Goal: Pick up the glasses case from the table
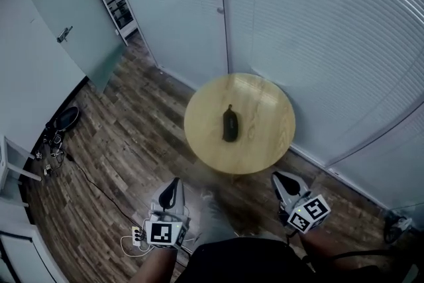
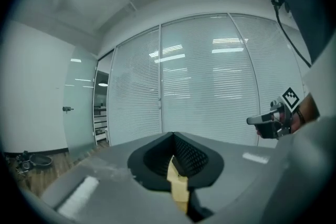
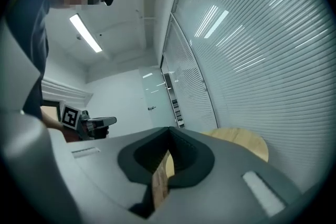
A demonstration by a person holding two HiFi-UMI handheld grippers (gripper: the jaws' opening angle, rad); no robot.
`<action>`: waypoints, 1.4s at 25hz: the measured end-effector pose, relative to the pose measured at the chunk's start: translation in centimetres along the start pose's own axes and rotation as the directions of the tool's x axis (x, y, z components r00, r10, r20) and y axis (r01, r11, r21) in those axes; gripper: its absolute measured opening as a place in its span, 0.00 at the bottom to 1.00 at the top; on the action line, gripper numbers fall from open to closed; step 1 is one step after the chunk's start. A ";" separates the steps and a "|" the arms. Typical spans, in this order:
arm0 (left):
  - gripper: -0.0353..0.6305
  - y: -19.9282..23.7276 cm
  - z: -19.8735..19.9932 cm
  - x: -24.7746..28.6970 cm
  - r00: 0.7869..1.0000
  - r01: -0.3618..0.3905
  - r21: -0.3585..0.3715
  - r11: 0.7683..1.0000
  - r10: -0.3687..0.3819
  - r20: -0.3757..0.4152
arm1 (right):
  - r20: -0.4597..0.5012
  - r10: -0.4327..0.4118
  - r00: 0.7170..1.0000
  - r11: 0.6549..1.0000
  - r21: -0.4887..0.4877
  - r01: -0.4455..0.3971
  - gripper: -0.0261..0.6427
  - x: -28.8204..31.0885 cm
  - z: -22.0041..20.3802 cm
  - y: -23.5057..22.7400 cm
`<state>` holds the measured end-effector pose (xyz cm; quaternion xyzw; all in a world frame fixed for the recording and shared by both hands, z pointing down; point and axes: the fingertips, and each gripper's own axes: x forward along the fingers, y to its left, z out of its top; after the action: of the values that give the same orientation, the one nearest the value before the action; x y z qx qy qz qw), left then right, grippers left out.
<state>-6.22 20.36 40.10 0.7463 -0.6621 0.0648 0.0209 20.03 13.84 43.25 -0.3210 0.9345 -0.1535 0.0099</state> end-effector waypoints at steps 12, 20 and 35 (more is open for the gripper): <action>0.06 12.0 3.4 15.7 0.973 0.196 -0.077 0.978 -0.183 0.144 | -0.047 -0.342 0.939 0.939 0.014 0.343 0.05 14.8 3.0 -7.3; 0.06 15.8 2.9 24.8 0.937 0.349 -0.126 0.929 -0.344 0.058 | -0.107 -0.511 0.853 0.858 0.003 0.514 0.05 22.4 3.5 -10.7; 0.06 15.5 -2.5 34.7 0.938 0.332 -0.080 0.940 -0.338 -0.081 | -0.299 -0.430 0.852 0.895 -0.018 0.445 0.05 30.0 -2.6 -14.3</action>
<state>-17.81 -15.40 46.03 0.8432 -0.5254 0.0736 0.0869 4.50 -14.19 52.33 -0.4981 0.8234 -0.2221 -0.1564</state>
